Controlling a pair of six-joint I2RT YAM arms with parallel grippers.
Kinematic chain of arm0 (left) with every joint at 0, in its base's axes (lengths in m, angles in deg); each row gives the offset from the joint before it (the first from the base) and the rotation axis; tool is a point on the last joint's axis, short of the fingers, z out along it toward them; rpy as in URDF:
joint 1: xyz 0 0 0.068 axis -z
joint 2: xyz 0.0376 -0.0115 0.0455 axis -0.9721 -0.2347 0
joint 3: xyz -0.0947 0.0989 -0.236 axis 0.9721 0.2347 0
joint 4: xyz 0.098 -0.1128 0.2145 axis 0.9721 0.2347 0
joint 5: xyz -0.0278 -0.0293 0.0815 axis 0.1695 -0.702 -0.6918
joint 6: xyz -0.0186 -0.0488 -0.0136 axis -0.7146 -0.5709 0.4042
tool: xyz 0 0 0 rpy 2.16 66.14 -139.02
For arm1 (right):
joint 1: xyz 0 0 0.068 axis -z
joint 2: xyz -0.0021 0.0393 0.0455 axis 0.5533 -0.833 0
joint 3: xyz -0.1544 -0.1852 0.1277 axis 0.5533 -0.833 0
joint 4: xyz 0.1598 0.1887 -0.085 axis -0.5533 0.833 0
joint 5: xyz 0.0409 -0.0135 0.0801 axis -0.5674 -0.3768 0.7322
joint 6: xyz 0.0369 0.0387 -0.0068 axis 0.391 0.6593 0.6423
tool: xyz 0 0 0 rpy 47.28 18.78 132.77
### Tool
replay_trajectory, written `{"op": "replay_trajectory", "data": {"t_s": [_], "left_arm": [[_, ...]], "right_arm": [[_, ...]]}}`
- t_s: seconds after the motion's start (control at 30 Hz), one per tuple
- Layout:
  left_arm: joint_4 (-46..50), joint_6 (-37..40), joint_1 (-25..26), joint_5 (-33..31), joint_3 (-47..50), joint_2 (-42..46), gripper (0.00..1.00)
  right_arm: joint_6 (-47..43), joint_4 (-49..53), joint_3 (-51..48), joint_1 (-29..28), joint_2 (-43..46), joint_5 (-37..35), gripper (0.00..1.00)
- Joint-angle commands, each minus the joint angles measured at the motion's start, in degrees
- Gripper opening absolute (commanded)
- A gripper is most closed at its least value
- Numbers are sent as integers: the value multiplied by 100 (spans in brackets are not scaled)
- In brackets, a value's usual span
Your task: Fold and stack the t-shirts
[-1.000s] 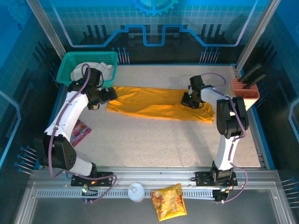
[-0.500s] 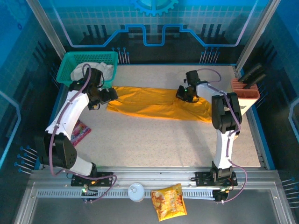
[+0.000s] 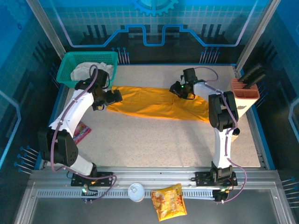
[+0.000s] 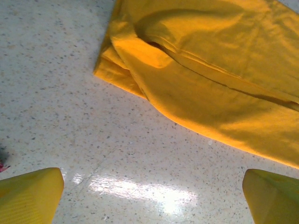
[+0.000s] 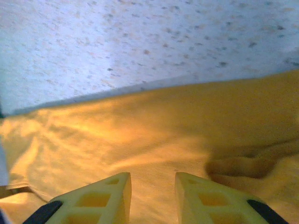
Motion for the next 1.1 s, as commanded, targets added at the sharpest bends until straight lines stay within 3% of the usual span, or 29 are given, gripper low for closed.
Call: {"op": "replay_trajectory", "data": {"t_s": [0.0, 0.17, 0.2, 0.23, 0.33, 0.43, 0.5, 0.57, 0.63, 0.7, 0.87, 1.07], "left_arm": [[-107, 161, 335, -14, -110, -180, 99], [-201, 312, 678, -16, -585, -961, 99], [-146, 375, 708, -21, -800, -1219, 94], [-34, 458, 720, -19, -1107, -1551, 84], [391, 678, 723, -99, -2294, -2660, 31], [913, 864, 720, -185, -3722, -3837, 2], [1264, 954, 720, -239, -4724, -4607, 0], [1731, 1000, 720, -303, -5803, -5390, 0], [2226, 1014, 720, -374, -6834, -6151, 0], [2479, 997, 720, -490, -7280, -6561, 0], [2134, 874, 720, -767, -6397, -6438, 0], [1884, 745, 767, -880, -5250, -6012, 0]], "right_arm": [[443, -724, -221, -59, 83, 362, 32], [480, -1565, -909, -50, 786, 339, 35], [399, -1512, -1014, -49, 961, 281, 35], [244, -1373, -1107, -41, 1167, 200, 35], [-269, -500, -1312, -40, 1730, -213, 35], [-845, 354, -1609, -43, 2275, -724, 28], [-1061, 778, -1865, -14, 2594, -1067, 19], [-1205, 1118, -2111, 51, 2829, -1301, 1], [-1301, 1321, -2378, 165, 3008, -1397, 0], [-1343, 1371, -2608, 251, 3088, -1400, 0], [-1367, 1237, -2906, 388, 2878, -1340, 0], [-1414, 1045, -2535, 543, 1796, -1234, 0]]}}
